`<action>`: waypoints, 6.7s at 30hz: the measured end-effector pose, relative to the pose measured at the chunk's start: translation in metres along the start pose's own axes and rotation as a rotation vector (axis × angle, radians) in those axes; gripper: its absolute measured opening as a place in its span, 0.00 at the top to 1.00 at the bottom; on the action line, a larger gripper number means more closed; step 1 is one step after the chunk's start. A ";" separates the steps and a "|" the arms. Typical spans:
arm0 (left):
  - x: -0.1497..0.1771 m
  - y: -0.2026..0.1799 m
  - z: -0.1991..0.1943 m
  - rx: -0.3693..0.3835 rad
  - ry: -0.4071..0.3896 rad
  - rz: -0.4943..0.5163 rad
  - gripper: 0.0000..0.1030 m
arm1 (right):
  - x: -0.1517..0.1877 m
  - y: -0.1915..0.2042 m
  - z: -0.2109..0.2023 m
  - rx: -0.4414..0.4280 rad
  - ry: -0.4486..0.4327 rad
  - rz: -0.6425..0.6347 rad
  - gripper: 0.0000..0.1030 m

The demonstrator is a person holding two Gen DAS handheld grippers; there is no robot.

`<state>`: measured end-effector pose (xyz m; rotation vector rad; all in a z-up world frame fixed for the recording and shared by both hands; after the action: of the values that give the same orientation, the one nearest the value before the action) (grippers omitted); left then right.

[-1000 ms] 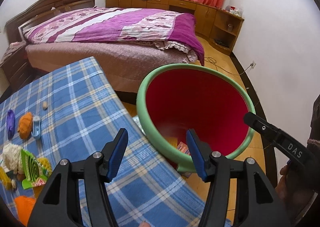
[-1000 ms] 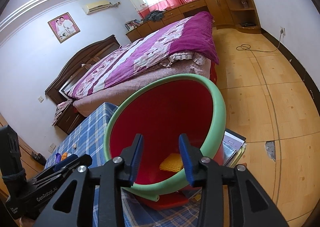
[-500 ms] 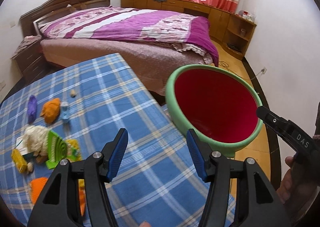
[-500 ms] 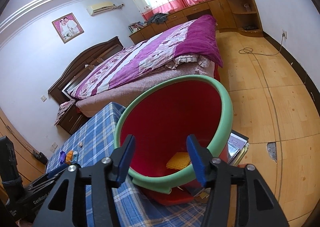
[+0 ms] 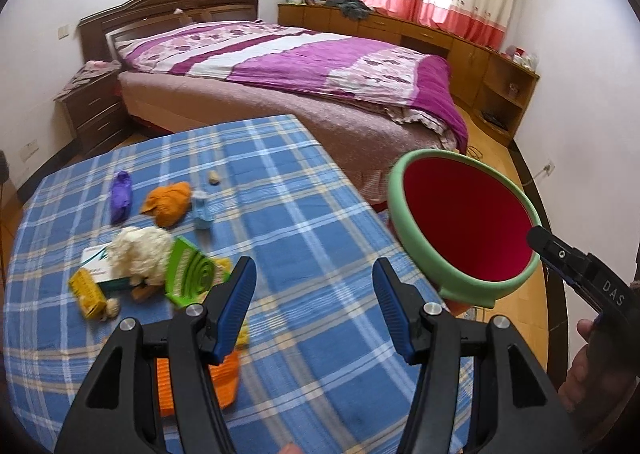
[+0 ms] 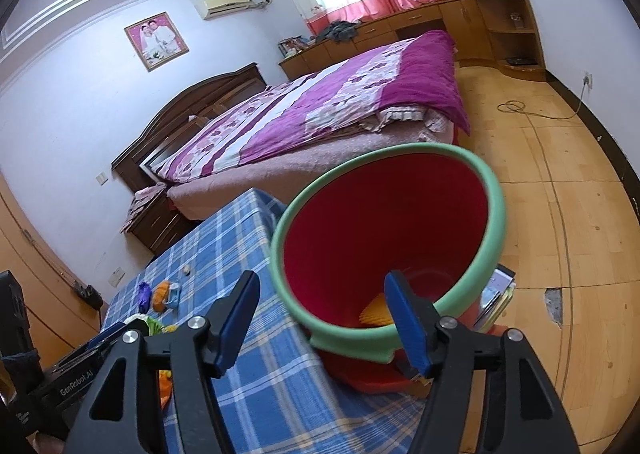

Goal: Collect trash
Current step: 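Move both tools back over the table toward the remaining items, then grasp the green mosquito-coil box with the right tool, then lift the green box with the right tool while the left tool grasps the yellow juice box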

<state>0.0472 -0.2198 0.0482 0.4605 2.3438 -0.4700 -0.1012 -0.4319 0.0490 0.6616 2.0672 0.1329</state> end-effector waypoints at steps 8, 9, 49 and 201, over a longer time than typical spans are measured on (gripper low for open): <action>0.000 0.042 -0.016 -0.059 -0.032 -0.075 0.41 | 0.005 0.024 0.007 -0.032 0.028 -0.032 0.34; 0.001 0.048 -0.017 -0.066 -0.034 -0.086 0.41 | 0.006 0.027 0.008 -0.036 0.032 -0.037 0.34; 0.019 0.213 0.022 -0.222 0.011 -0.437 0.49 | 0.036 0.098 0.060 -0.066 0.194 -0.170 0.34; 0.007 0.124 -0.050 -0.002 -0.042 -0.306 0.69 | 0.008 0.128 0.020 -0.234 0.091 -0.205 0.41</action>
<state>0.0691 -0.0879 0.0526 0.0877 2.3823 -0.6126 -0.0367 -0.3220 0.0754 0.3038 2.1509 0.2866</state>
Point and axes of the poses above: each gripper's, at about its wrist camera, not at the fingertips, and z roughly the way its jaws point, y to its left, x to its underside, the point moved 4 cm from there along z, roughly the way its jaws point, and after that the axes turned 8 degrees about -z, right-handed, at the moved point
